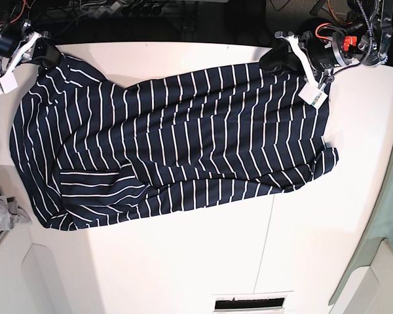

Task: Layout the t-shirt on the table in an organized manner, then fold the t-shirt properly
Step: 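Hold the shirt edge with both grippers, tugging it taut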

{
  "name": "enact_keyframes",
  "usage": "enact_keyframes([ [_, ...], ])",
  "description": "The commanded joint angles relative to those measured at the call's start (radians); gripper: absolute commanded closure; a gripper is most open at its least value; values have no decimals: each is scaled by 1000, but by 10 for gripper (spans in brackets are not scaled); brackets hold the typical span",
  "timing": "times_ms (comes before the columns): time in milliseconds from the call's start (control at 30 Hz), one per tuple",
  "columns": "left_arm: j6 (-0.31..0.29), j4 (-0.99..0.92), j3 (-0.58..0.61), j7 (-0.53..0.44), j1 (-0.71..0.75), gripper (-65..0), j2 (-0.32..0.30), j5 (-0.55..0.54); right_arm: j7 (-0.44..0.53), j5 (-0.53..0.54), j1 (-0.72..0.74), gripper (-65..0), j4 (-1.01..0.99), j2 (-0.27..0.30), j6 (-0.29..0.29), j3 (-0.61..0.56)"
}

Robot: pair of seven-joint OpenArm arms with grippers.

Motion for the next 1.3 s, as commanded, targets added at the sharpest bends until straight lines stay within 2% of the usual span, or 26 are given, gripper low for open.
enact_keyframes([
  [0,-12,16,-5,-21,-2,-164,-11,-21,23,3,6,-190,16,19,7,11],
  [67,-12,16,-5,-28,-2,-164,-11,-21,37,-44,33,-294,16,19,6,11],
  [133,-12,16,-5,-29,-2,-164,-11,-21,39,-78,71,-337,16,19,-3,11],
  [300,-12,16,-5,-23,-2,-164,-11,-19,39,-163,161,-336,15,20,-31,14],
  [400,-12,16,-5,-13,1,-164,-11,-20,38,-264,196,-336,10,35,-101,14],
  [467,-12,16,-5,-13,1,-164,-11,-21,38,-322,214,-336,-8,64,-154,14],
  [533,-12,16,-5,-14,1,-164,-11,-25,39,-332,215,-336,-38,108,-178,14],
  [667,-12,16,-5,-14,1,-164,-11,-49,29,-295,206,-336,-113,181,-172,14],
  [733,-12,16,-5,-14,1,-164,-10,-57,9,-242,190,-336,-143,203,-137,14],
  [800,-12,16,-5,-17,0,-164,-11,-58,-4,-201,169,-336,-154,209,-99,14],
  [933,-12,16,-5,-22,0,-164,-10,-57,-2,-146,118,-336,-155,208,-70,14],
  [1267,-12,16,-5,-36,-2,-164,-11,-33,16,-149,136,-336,-155,208,-71,14],
])
